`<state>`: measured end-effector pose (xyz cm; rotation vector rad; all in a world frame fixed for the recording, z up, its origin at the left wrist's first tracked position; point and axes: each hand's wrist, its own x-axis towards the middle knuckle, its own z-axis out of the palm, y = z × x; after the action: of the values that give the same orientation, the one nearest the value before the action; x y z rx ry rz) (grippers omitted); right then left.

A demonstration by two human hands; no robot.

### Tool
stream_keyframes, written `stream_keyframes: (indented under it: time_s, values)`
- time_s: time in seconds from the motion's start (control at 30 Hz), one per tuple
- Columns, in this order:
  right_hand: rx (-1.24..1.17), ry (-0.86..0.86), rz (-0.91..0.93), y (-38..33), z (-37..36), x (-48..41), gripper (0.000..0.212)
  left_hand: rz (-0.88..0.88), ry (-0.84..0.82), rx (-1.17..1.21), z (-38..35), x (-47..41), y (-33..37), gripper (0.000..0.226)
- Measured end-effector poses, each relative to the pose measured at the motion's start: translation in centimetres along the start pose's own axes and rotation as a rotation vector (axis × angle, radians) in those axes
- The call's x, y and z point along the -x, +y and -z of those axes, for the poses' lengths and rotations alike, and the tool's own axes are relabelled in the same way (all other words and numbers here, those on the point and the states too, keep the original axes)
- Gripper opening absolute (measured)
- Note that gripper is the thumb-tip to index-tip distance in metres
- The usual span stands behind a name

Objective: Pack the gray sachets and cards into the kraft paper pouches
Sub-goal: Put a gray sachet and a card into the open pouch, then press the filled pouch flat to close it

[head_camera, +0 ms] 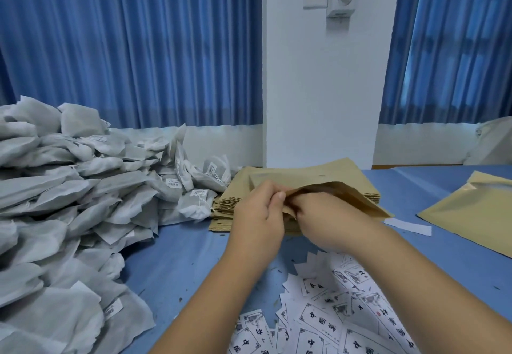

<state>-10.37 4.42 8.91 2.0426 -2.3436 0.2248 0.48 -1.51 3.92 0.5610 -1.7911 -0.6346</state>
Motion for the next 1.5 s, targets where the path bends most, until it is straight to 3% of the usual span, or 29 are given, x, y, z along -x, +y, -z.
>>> stream_keyframes:
  time_s: [0.1, 0.23, 0.3, 0.4, 0.5, 0.57, 0.7, 0.93, 1.03, 1.13, 1.23, 1.37, 1.5]
  values:
    - [0.137, -0.102, -0.053, -0.2, 1.5, -0.9, 0.037, -0.048, 0.011, 0.025, -0.3, 0.0, 0.6, 0.023]
    - [0.066, -0.026, -0.056, -0.7, 2.5, -0.1, 0.045, 0.003, 0.082, 0.087, -0.3, -0.2, 0.1, 0.021]
    - [0.029, 0.06, 0.008, -1.2, 2.3, 1.0, 0.045, 0.067, 0.133, 0.101, 0.0, -0.5, -0.6, 0.021]
    - [-0.09, 0.266, 0.107, -1.9, 2.1, 2.3, 0.023, 0.184, 0.18, 0.132, 0.3, -0.5, -1.7, 0.018]
    - [-0.12, 0.563, 0.154, -1.6, 1.9, 2.5, 0.021, 0.244, 0.211, 0.142, 0.8, -0.5, -2.2, 0.021]
    - [-0.073, 0.674, 0.145, -1.0, 1.6, 2.2, 0.024, 0.256, 0.227, 0.118, 1.2, -0.6, -2.0, 0.022]
    - [-0.042, 0.664, 0.054, 0.1, 0.6, 1.6, 0.043, 0.258, 0.227, 0.061, 1.7, -0.8, -2.2, 0.02]
    - [-0.141, 0.665, -0.014, 1.7, -0.8, 0.4, 0.023, 0.258, 0.226, -0.021, 3.6, -1.5, -3.4, 0.015]
    - [-0.153, 0.632, -0.041, 1.9, -1.1, 0.2, 0.019, 0.28, 0.232, -0.177, 5.7, -2.0, -4.1, 0.017]
    - [-0.168, 0.604, -0.04, 2.0, -1.4, 0.0, 0.02, 0.36, 0.287, -0.63, 9.2, -2.1, -5.7, 0.025]
    - [-0.178, 0.601, -0.044, 1.9, -1.5, -0.1, 0.021, 0.47, 0.171, -0.975, 12.0, -1.6, -7.5, 0.035]
    - [-0.166, 0.567, -0.043, 1.8, -1.8, -0.2, 0.022, 0.627, -0.012, -1.011, 13.8, -1.1, -9.2, 0.039]
    - [-0.176, 0.548, -0.049, 1.7, -1.7, -0.3, 0.022, 0.677, -0.067, -1.076, 14.0, -1.6, -9.4, 0.038]
